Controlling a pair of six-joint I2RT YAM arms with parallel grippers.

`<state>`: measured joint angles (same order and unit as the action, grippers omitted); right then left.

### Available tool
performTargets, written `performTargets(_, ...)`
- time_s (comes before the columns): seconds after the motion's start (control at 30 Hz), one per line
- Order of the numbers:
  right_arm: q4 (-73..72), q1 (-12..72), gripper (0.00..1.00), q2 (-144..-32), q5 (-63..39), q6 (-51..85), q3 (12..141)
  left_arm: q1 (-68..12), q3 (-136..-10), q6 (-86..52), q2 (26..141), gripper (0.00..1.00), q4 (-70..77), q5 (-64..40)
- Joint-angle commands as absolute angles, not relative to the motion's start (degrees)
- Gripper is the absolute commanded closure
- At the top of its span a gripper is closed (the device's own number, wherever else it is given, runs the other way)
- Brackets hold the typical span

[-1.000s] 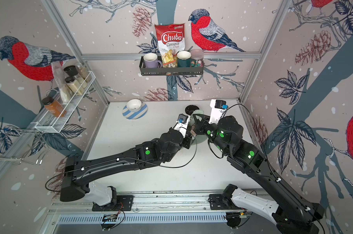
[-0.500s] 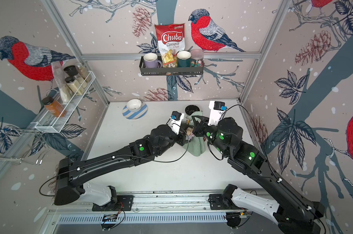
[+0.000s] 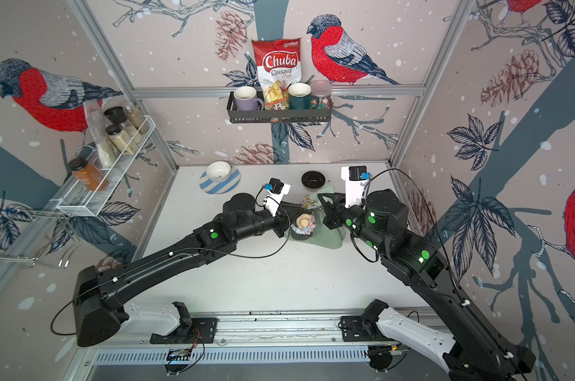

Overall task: Remove the decoration from the bag
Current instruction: Remove the decoration item from the bag.

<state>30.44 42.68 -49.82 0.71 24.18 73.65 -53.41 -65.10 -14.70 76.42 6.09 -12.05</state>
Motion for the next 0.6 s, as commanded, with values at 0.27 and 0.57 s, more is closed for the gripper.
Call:
performTargets(0.27,27.81,41.07,1.00,-49.17,-8.95,24.66,73.36,-52.82,-65.10,-13.50,76.55,0.59,7.45,-22.31)
performTargets(0.57,25.97,41.00,1.00,-49.43,-10.34,27.76,73.21,-53.06,-64.05,-14.61,76.72,0.53,9.50,-18.92)
